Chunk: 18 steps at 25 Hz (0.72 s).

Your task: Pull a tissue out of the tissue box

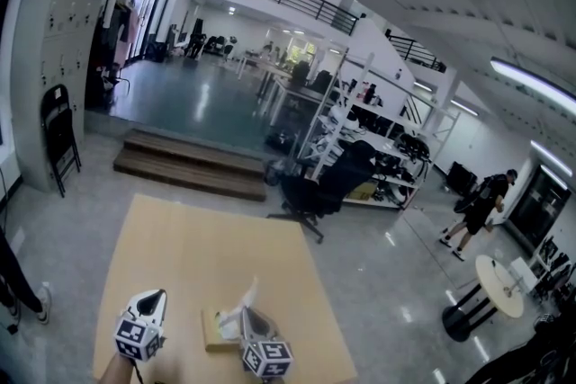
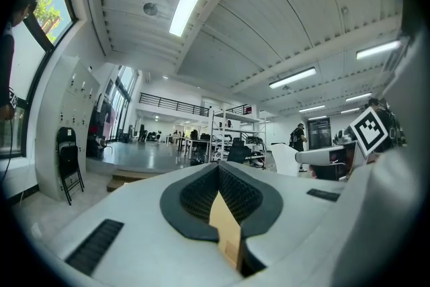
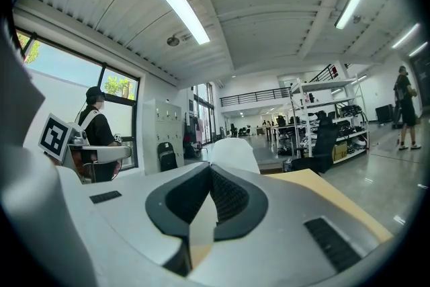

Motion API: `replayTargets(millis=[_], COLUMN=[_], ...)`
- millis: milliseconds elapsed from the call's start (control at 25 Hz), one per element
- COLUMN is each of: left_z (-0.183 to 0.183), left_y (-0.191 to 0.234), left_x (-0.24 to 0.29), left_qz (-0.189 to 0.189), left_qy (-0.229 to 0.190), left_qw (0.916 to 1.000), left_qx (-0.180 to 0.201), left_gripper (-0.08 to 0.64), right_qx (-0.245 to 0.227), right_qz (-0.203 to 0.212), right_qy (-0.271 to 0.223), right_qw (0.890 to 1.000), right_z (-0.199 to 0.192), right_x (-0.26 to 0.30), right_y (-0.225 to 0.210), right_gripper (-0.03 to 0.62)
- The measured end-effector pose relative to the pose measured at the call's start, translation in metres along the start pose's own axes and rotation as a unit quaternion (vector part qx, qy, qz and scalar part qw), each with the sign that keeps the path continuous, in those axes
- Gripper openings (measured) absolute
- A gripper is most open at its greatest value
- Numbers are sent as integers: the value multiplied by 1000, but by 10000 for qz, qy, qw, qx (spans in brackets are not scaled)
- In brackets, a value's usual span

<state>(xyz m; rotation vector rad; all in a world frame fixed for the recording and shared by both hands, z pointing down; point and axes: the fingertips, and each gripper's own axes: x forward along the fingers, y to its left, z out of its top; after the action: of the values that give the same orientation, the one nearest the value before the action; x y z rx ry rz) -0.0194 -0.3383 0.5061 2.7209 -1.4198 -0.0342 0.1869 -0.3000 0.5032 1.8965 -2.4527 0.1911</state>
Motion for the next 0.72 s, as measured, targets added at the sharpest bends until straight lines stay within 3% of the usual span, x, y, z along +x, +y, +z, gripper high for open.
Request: replayTargets(millis=[720], left_z=[2], left_y=[-2], left_x=[-2], left_qz=[-23], left_qy=[0], left_qw=[10000], left_qx=[12], left_gripper=[6], right_qx=[8], right_qz=[-30], right_qy=[-12], right_qw=[10000], right_z=[3], right_x=[-4], right_y=[1], right_gripper=[12])
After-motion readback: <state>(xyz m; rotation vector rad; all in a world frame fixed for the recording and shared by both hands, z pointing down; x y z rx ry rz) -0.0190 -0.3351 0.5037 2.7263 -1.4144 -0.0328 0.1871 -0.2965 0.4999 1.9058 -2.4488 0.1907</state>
